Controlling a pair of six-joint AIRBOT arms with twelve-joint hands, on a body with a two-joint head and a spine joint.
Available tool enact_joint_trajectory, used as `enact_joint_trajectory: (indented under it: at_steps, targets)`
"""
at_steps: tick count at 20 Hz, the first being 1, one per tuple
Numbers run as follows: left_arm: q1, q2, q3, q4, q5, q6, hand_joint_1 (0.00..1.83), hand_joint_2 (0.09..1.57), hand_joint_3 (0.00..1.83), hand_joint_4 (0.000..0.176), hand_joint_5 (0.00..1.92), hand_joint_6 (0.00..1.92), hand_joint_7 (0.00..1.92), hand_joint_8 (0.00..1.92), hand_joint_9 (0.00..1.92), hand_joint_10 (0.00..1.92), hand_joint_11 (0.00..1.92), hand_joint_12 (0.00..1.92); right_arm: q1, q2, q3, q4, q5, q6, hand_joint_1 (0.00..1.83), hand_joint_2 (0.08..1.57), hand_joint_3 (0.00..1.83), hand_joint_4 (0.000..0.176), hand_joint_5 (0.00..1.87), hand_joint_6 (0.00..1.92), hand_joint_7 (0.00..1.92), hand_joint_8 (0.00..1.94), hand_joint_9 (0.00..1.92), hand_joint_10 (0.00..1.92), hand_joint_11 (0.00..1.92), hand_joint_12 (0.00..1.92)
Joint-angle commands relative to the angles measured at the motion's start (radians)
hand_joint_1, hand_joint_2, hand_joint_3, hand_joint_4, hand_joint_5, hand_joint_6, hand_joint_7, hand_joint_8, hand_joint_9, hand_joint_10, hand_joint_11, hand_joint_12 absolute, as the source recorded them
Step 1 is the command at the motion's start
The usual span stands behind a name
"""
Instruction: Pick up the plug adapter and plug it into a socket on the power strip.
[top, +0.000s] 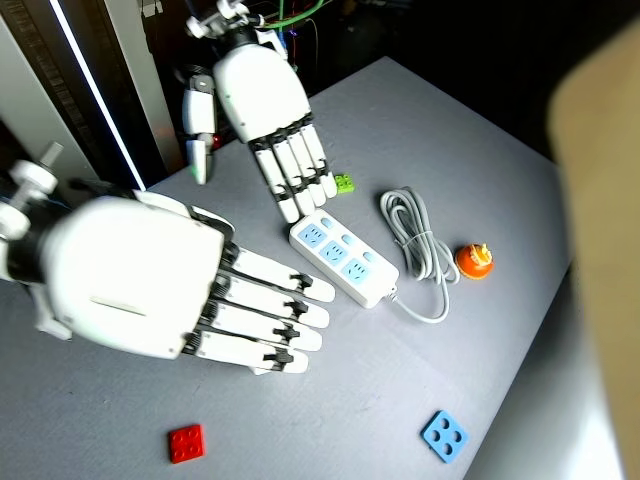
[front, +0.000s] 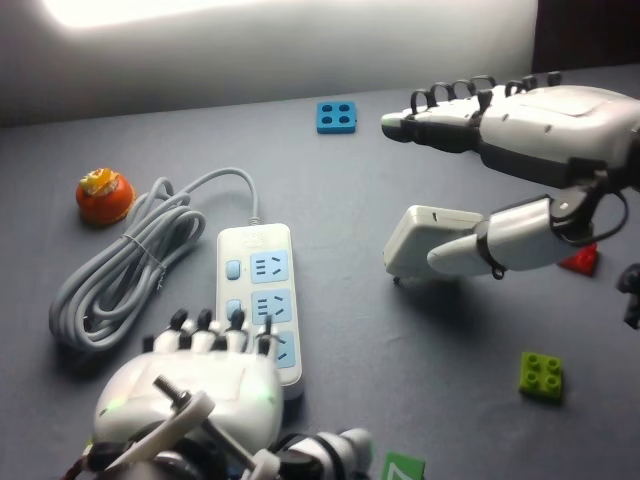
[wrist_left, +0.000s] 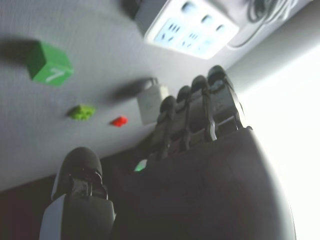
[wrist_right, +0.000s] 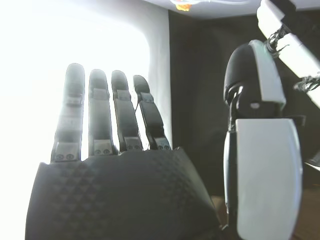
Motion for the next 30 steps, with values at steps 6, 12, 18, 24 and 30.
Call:
enact_joint_trajectory:
  at_steps: [6, 12, 18, 24, 30]
  targets:
    - [0.041, -0.013, 0.029, 0.137, -0.024, -0.029, 0.0, 1.21, 0.0, 0.0, 0.0, 0.0, 0.0, 0.0, 0.0, 0.0, 0.0, 0.0, -0.012, -0.072, 0.111, 0.086, 0.022, -0.005, 0.99, 1.02, 0.0, 0.0, 0.12, 0.0, 0.12, 0.0, 0.15, 0.01, 0.0, 0.6]
    - [0.061, -0.027, 0.064, 0.157, -0.054, -0.029, 0.0, 1.21, 0.0, 0.0, 0.04, 0.01, 0.0, 0.0, 0.0, 0.0, 0.0, 0.0, -0.025, -0.13, 0.186, 0.169, -0.016, -0.007, 0.97, 1.02, 0.0, 0.0, 0.13, 0.0, 0.14, 0.01, 0.13, 0.01, 0.0, 0.49]
    - [0.105, -0.037, 0.094, 0.19, -0.079, -0.066, 0.0, 1.21, 0.0, 0.0, 0.0, 0.0, 0.0, 0.0, 0.0, 0.0, 0.0, 0.0, -0.035, -0.176, 0.247, 0.202, -0.051, -0.007, 0.98, 1.04, 0.0, 0.0, 0.14, 0.01, 0.12, 0.01, 0.11, 0.01, 0.0, 0.39]
    - [0.13, -0.063, 0.107, 0.206, -0.079, -0.07, 0.0, 1.2, 0.0, 0.0, 0.01, 0.01, 0.0, 0.0, 0.0, 0.0, 0.0, 0.0, -0.055, -0.212, 0.298, 0.207, -0.067, -0.007, 0.96, 1.05, 0.0, 0.0, 0.15, 0.01, 0.13, 0.01, 0.12, 0.0, 0.0, 0.37]
    - [0.14, -0.064, 0.098, 0.223, -0.079, -0.07, 0.0, 1.21, 0.0, 0.0, 0.04, 0.01, 0.01, 0.0, 0.02, 0.01, 0.02, 0.01, -0.072, -0.24, 0.315, 0.207, -0.062, -0.017, 0.96, 1.05, 0.0, 0.0, 0.17, 0.0, 0.16, 0.0, 0.15, 0.0, 0.0, 0.47]
